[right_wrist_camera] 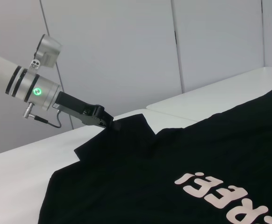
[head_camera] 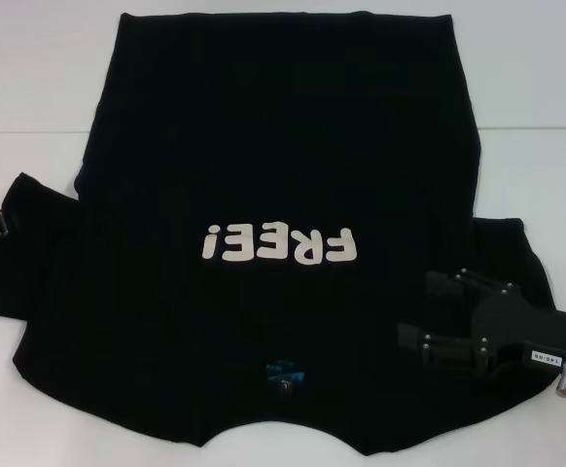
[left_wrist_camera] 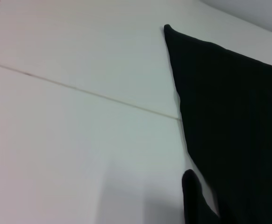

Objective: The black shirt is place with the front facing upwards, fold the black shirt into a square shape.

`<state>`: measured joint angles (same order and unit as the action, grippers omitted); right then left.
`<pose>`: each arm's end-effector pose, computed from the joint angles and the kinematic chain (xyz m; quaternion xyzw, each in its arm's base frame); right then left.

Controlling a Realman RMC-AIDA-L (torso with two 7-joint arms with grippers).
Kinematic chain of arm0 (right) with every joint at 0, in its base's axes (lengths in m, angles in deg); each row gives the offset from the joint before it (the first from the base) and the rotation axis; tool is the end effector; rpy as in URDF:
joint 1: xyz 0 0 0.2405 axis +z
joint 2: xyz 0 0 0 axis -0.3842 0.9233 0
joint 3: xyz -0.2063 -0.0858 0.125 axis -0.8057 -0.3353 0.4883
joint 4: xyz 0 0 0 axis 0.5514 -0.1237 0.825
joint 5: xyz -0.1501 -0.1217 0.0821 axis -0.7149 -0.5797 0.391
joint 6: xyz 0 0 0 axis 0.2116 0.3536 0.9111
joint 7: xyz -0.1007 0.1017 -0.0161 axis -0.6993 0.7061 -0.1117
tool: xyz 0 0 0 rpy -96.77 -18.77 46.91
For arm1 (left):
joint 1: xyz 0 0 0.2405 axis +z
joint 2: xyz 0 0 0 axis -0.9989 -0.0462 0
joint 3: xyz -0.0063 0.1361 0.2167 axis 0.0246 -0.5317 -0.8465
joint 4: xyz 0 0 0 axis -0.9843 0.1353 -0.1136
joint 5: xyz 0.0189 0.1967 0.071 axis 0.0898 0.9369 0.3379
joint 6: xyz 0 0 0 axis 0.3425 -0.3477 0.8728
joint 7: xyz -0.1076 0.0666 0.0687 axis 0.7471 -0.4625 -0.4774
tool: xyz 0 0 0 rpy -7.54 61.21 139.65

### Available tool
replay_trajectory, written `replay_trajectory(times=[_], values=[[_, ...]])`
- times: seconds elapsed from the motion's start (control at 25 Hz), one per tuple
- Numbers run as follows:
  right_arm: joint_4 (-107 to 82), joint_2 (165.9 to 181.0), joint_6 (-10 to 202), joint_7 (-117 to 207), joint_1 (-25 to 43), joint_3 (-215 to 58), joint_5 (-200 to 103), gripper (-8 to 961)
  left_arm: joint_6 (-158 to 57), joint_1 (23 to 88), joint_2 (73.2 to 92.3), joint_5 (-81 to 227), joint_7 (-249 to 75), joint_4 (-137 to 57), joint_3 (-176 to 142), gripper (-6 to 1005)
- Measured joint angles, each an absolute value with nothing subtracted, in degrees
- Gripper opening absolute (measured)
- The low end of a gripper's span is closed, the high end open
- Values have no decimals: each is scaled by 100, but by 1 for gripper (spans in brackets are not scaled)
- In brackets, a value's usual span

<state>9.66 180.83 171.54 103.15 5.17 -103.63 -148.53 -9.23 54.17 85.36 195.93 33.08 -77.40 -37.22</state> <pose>0.2933 0.3060 -0.0305 -0.9261 0.1966 0.2607 0.1890 -0.3667 0.3894 0.0674 -0.6876 -0.5683 -0.1520 0.4255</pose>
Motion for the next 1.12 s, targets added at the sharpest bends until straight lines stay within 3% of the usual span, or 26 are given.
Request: replay_trajectory(times=[1.12], values=[[912, 18092, 17159, 10265, 522, -10358, -14853, 941, 290, 5333, 8445, 19933, 4690, -8852, -4024, 3]])
